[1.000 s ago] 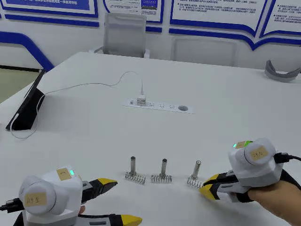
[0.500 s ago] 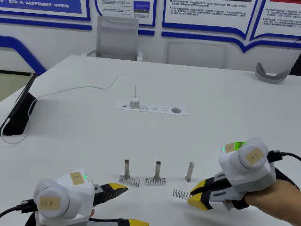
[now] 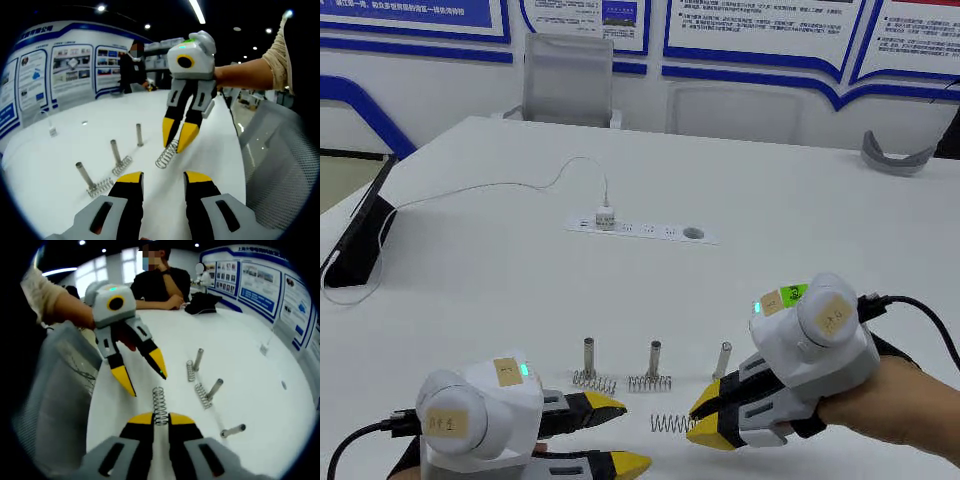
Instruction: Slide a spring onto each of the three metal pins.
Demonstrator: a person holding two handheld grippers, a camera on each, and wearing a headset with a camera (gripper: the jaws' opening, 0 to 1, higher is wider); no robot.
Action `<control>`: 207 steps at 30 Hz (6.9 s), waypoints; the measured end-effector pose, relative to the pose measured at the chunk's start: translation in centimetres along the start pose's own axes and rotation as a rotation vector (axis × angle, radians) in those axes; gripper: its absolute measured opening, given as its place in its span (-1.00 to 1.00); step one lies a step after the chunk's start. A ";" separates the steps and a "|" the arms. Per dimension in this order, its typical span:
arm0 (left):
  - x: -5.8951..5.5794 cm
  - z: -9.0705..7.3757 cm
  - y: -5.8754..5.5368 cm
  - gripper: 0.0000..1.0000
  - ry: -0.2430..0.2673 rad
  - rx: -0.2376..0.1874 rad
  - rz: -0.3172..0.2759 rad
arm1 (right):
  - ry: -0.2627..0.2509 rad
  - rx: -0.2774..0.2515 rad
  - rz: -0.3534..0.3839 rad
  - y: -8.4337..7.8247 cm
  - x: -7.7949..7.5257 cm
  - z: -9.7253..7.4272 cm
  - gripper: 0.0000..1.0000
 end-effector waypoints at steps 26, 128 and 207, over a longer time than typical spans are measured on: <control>-0.8 0.7 0.1 -0.75 -0.031 0.005 0.083 | 0.076 0.048 -0.080 2.2 1.1 -0.1 -0.76; 3.7 -4.7 -1.8 0.16 0.211 -0.025 -0.073 | -0.266 -0.136 0.126 2.4 -5.9 -8.2 -0.76; 3.6 -4.7 -2.8 0.24 0.224 0.011 -0.106 | -0.329 -0.045 0.319 -4.5 -9.1 -1.0 -0.66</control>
Point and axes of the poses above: the centre of the closed fingertips' face, and the gripper's own axes: z roughly forward along the fingers, x roughly to its left, y roughly out of its top, the point moved 9 cm from there along -z, roughly backward along the fingers, and after that the axes turned 1 degree about -y, right-handed, at the moved point
